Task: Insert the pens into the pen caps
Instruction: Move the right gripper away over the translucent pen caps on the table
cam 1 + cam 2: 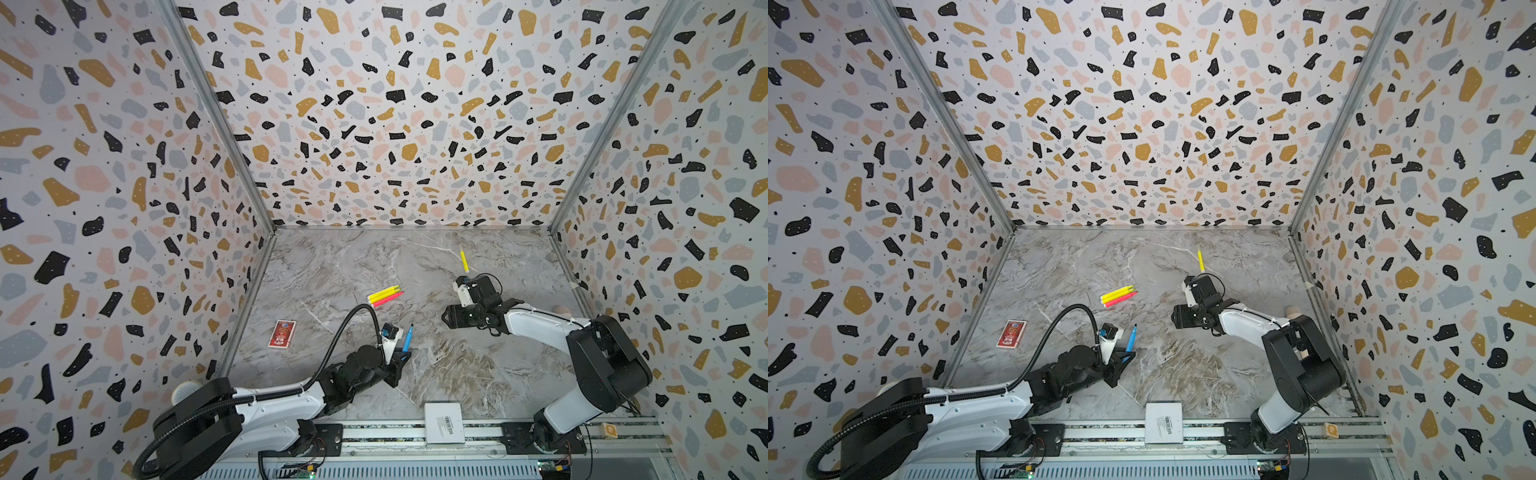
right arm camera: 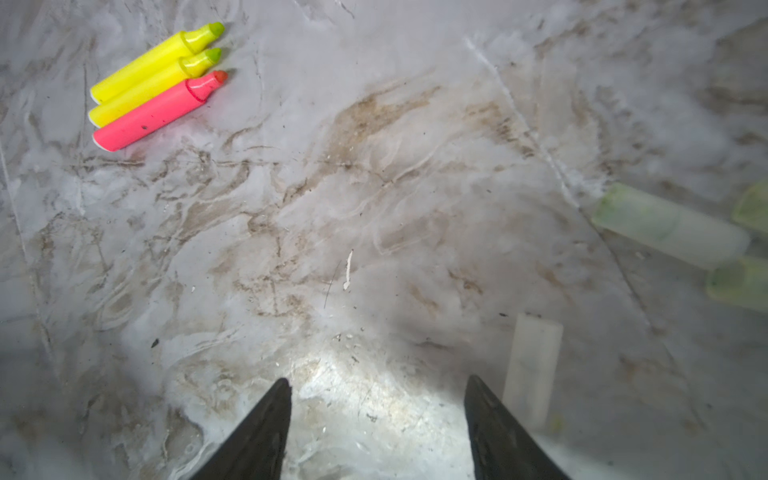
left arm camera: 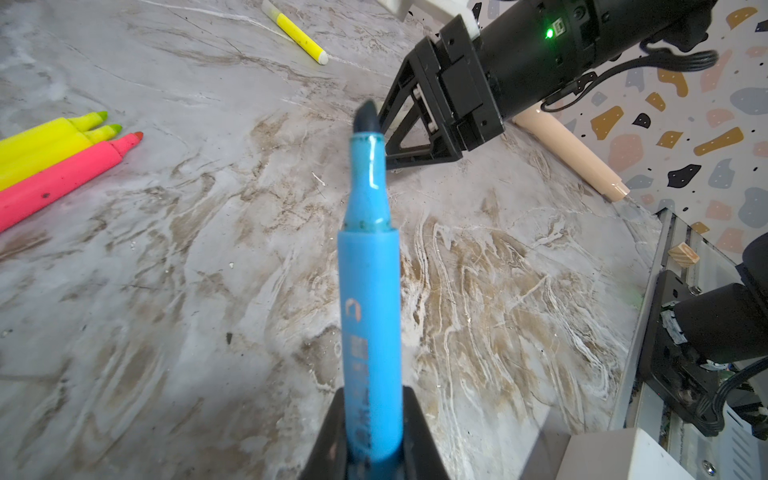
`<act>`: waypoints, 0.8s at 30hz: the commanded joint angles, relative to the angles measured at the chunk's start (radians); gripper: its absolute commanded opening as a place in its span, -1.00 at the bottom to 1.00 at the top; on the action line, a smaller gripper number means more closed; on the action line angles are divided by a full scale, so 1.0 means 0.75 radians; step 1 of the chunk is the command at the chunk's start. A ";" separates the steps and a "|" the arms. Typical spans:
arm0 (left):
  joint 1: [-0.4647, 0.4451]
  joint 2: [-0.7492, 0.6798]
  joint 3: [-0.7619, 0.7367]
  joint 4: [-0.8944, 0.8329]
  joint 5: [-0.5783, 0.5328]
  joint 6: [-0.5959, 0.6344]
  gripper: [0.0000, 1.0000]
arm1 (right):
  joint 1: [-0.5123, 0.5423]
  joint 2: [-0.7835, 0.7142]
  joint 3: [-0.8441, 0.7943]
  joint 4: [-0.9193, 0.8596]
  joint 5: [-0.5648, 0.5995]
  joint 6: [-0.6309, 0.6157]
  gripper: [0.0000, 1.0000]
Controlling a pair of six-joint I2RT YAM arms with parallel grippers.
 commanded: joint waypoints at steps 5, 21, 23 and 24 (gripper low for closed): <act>0.005 -0.040 -0.002 0.021 0.004 -0.003 -1.00 | 0.003 -0.075 0.131 -0.131 0.169 -0.013 0.29; 0.004 -0.039 -0.009 0.022 0.004 0.001 -1.00 | -0.043 0.116 0.227 -0.232 0.333 -0.090 -0.05; 0.005 -0.033 -0.011 0.029 0.004 -0.002 -1.00 | -0.043 0.129 0.225 -0.226 0.333 -0.090 -0.08; 0.005 -0.027 -0.010 0.032 0.006 0.000 -1.00 | -0.043 0.139 0.224 -0.225 0.335 -0.090 -0.09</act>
